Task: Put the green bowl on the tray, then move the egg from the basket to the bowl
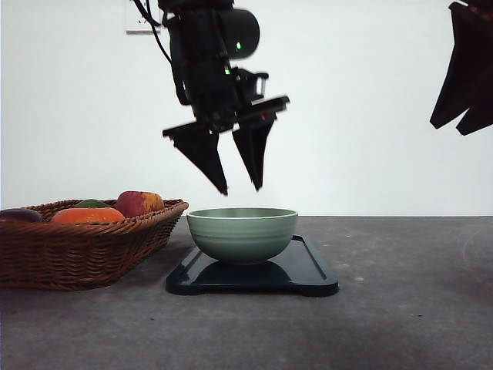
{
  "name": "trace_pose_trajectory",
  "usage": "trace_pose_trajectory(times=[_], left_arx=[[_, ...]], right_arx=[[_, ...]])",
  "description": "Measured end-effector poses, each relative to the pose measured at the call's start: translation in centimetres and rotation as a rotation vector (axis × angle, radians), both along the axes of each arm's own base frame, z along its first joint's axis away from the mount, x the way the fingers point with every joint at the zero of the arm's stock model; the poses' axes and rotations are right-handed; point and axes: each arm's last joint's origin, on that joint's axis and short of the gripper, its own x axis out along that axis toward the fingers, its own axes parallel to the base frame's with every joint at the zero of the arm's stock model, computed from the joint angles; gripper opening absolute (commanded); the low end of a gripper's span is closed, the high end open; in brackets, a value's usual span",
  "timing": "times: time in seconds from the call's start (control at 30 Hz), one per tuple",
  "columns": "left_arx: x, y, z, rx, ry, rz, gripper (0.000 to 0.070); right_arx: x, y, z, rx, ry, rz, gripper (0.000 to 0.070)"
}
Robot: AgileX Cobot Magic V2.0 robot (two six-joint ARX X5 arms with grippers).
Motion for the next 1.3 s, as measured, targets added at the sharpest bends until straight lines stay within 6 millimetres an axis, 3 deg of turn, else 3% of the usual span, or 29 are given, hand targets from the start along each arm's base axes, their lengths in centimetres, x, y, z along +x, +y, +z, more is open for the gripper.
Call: trace_pose_trajectory(times=[0.17, 0.23, 0.5, 0.87, 1.07, 1.3], left_arx=[[-2.1, 2.1, 3.2, -0.121, -0.170, 0.011, 0.0351], [-3.4, 3.3, 3.5, -0.146, -0.208, 0.017, 0.0351], [-8.8, 8.6, 0.6, -0.154, -0.206, 0.087, 0.0351], [-17.4, 15.7, -0.3, -0.201, -0.277, 0.191, 0.0351], [-20.7, 18.0, -0.7, -0.252, -0.336, 0.250, 0.0351], [-22.9, 19.0, -1.7, -0.278, -0.337, 0.281, 0.0351]], right_arx=[[0.0, 0.0, 0.0, -0.001, 0.001, 0.000, 0.0193], [0.0, 0.0, 0.0, -0.001, 0.001, 0.000, 0.0193], [0.0, 0.0, 0.0, 0.000, 0.000, 0.000, 0.0193], [0.0, 0.0, 0.0, -0.002, -0.003, 0.003, 0.0193], [0.0, 0.0, 0.0, -0.024, -0.016, 0.024, 0.0193], [-0.1, 0.2, 0.0, -0.015, -0.016, 0.121, 0.0203]])
